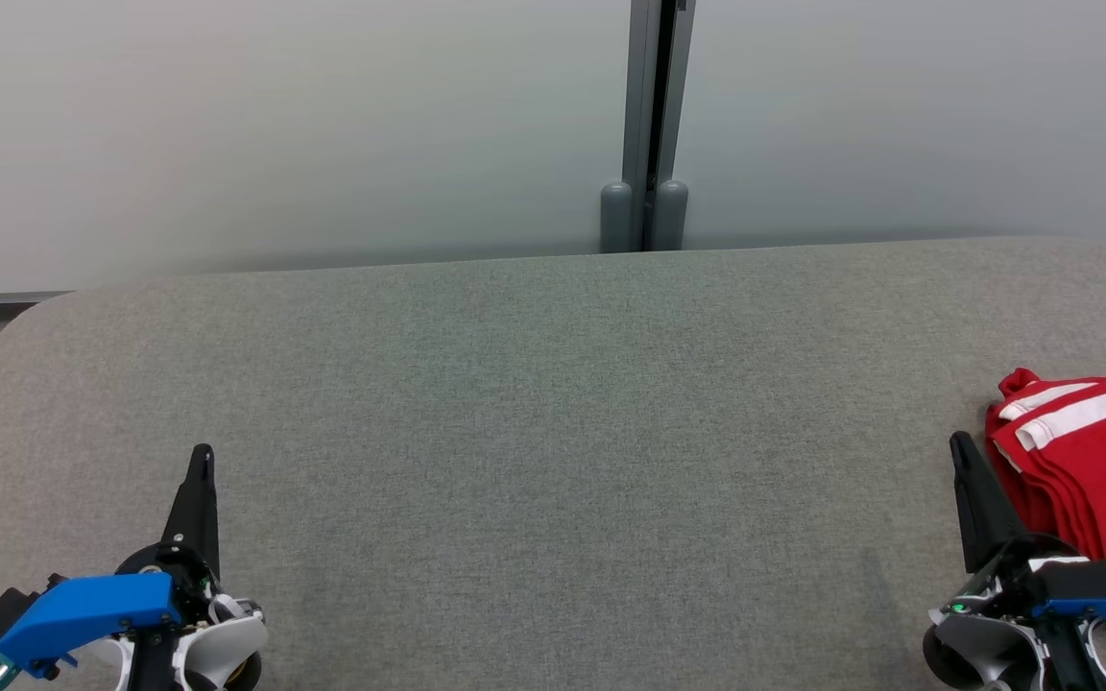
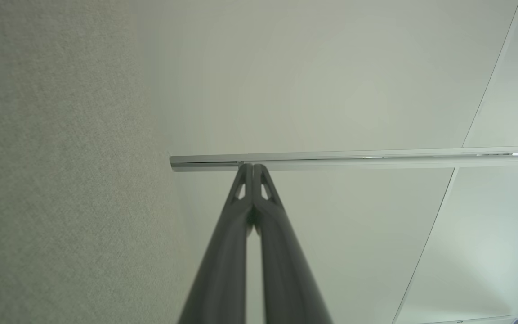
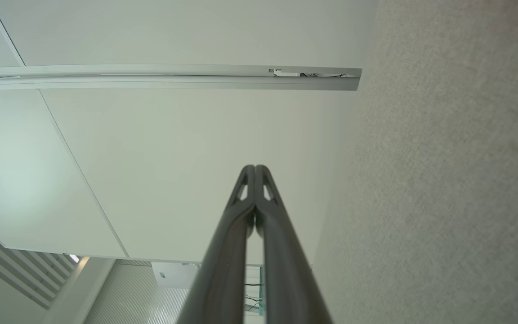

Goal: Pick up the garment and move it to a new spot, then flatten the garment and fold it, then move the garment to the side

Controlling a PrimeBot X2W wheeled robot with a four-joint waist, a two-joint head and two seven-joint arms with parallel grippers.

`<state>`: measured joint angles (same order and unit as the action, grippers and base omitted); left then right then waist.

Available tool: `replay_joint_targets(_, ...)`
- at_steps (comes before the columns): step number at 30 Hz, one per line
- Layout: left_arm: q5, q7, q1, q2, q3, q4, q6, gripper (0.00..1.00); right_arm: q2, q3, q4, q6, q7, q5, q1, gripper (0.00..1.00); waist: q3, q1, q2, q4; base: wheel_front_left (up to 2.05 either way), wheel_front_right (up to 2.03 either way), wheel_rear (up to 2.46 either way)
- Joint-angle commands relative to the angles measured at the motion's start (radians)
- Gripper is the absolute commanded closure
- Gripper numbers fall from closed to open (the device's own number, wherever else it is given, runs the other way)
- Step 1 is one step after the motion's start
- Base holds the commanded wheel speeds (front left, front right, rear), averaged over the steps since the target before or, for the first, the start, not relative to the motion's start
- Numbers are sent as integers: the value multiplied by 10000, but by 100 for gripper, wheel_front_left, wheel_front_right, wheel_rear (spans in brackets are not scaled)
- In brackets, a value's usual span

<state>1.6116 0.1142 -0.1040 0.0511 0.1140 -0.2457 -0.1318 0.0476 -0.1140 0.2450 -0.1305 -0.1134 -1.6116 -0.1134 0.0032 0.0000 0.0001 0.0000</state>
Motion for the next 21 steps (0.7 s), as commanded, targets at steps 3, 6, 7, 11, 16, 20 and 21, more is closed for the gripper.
replay_joint_targets(3, 22, 37, -105, -21, 22, 43, 21, 100, 47, -25, -43, -4, -47, -27, 96, 100, -1, 0, -1, 0, 0, 0, 0)
replay_joint_targets(6, 23, 36, -105, -21, 21, 43, 18, 100, 47, -25, -43, -4, -47, -27, 96, 100, -1, 0, -1, 0, 0, 0, 0)
replay_joint_targets(7, 23, 36, -105, -21, 20, 43, 18, 100, 47, -25, -43, -4, -47, -27, 96, 100, -1, 0, -1, 0, 0, 0, 0)
replay_joint_targets(11, 23, 36, -105, -21, 19, 43, 18, 100, 47, -24, -43, -4, -47, -27, 96, 100, -1, 0, -1, 0, 0, 0, 0)
replay_joint_targets(16, 24, 35, -105, -21, 19, 43, 18, 100, 47, -24, -43, -4, -47, -28, 97, 100, 0, 0, -1, 0, 0, 0, 0)
replay_joint_targets(20, 24, 35, -105, -20, 19, 43, 18, 100, 47, -24, -43, -4, -47, -28, 97, 100, 0, 0, -1, 0, 0, 0, 0)
replay_joint_targets(21, 24, 35, -105, -20, 18, 43, 18, 100, 47, -24, -43, -4, -47, -28, 97, 100, 0, 0, -1, 0, 0, 0, 0)
